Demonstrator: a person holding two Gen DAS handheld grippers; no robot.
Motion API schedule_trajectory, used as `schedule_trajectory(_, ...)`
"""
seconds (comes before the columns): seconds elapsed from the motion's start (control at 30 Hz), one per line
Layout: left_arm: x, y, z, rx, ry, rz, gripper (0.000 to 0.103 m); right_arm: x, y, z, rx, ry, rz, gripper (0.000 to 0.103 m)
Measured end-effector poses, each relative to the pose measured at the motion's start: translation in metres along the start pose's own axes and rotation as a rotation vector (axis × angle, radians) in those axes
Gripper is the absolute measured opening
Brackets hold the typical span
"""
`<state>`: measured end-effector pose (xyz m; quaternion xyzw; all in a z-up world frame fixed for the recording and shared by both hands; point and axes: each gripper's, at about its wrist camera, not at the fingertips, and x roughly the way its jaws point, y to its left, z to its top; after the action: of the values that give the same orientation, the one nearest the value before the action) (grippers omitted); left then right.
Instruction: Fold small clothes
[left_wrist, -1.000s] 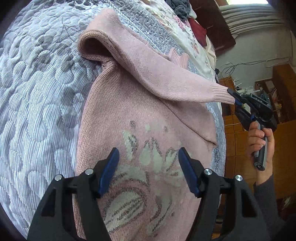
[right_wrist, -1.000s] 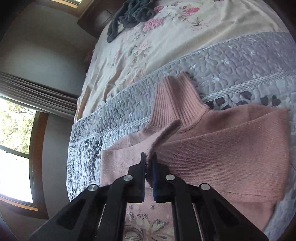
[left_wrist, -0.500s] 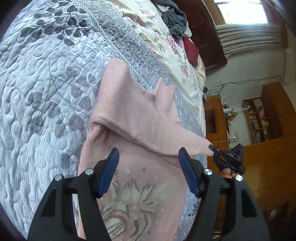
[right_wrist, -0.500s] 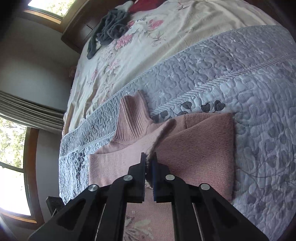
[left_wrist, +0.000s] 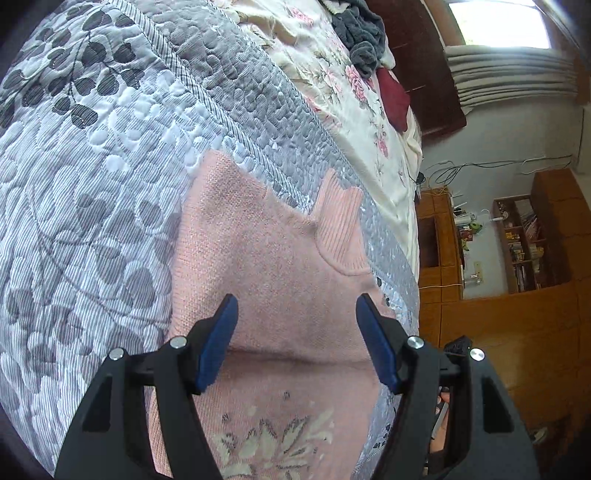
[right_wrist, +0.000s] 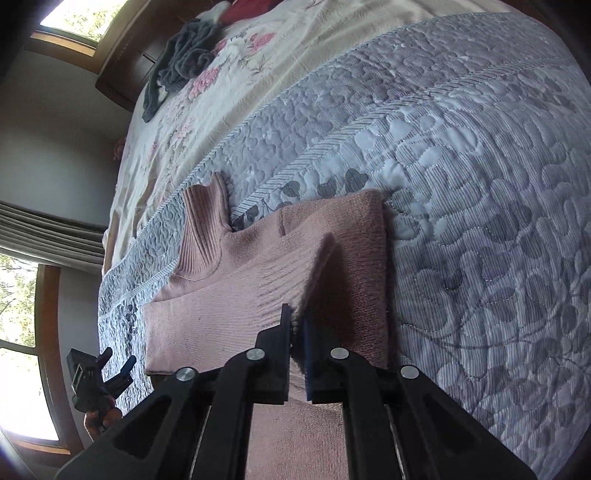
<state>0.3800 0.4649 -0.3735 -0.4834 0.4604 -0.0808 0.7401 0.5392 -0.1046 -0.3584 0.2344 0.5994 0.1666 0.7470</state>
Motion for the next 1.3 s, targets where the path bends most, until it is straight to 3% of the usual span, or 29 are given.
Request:
schedule_trajectory(0.27,0.028,0.004,0.019,-0.011,0.067,0.073,0.065,0.02,-0.028,-0.008,0.014,0.027,-0.045,0.007)
schedule_trajectory(0.33,0.028,-0.008,0.023,0.018,0.072,0.03,0.066,0.002,-0.023,-0.006,0.012,-0.031,-0.029,0.014)
schedule_trajectory(0.4,0.03,-0.023,0.026,0.057,0.087,-0.034,0.069,-0.013,-0.013,-0.003,-0.017,-0.07,0.013,0.015)
schedule_trajectory(0.5,0.046,-0.032,0.027,0.077,0.144,-0.088,0.073,-0.004,0.002,-0.002,-0.068,-0.021,0.067,0.016)
schedule_trajectory(0.6,0.073,-0.017,0.021,0.047,0.233,-0.048,0.073,0.025,-0.005,-0.008,-0.044,0.081,0.087,0.016)
schedule_trajectory(0.67,0.091,-0.001,0.013,0.043,0.292,0.055,0.071,0.041,-0.017,-0.013,-0.042,0.12,0.062,0.005)
schedule_trajectory(0.7,0.096,0.003,0.01,0.056,0.311,0.083,0.064,0.043,-0.02,-0.014,-0.047,0.121,0.059,0.001)
schedule_trajectory(0.73,0.096,0.003,0.01,0.073,0.313,0.083,0.064,0.041,-0.023,-0.013,-0.04,0.121,0.073,0.0)
schedule_trajectory(0.83,0.09,-0.008,0.017,0.091,0.3,-0.005,0.066,0.028,-0.016,-0.003,-0.051,0.082,0.14,0.016)
schedule_trajectory(0.9,0.09,-0.015,0.027,0.126,0.274,-0.024,0.067,0.028,-0.012,0.01,-0.061,0.06,0.157,0.016)
schedule_trajectory(0.97,0.095,-0.015,0.04,0.124,0.25,-0.013,0.067,0.034,-0.019,0.025,-0.025,0.048,0.175,0.015)
schedule_trajectory(1.07,0.108,0.0,0.057,0.07,0.249,0.072,0.062,0.048,-0.028,0.039,0.002,0.056,0.099,0.005)
schedule_trajectory(1.1,0.109,-0.002,0.06,0.071,0.26,0.065,0.059,0.047,-0.023,0.039,-0.015,0.052,0.113,0.01)
schedule_trajectory(1.17,0.108,-0.022,0.058,0.144,0.281,-0.024,0.059,0.048,-0.001,0.035,-0.075,0.082,0.193,0.016)
schedule_trajectory(1.27,0.116,-0.045,0.037,0.236,0.403,-0.175,0.061,0.066,0.04,0.012,-0.215,0.218,0.279,0.024)
schedule_trajectory(1.3,0.121,-0.05,0.023,0.281,0.453,-0.185,0.062,0.075,0.049,0.001,-0.267,0.275,0.282,0.024)
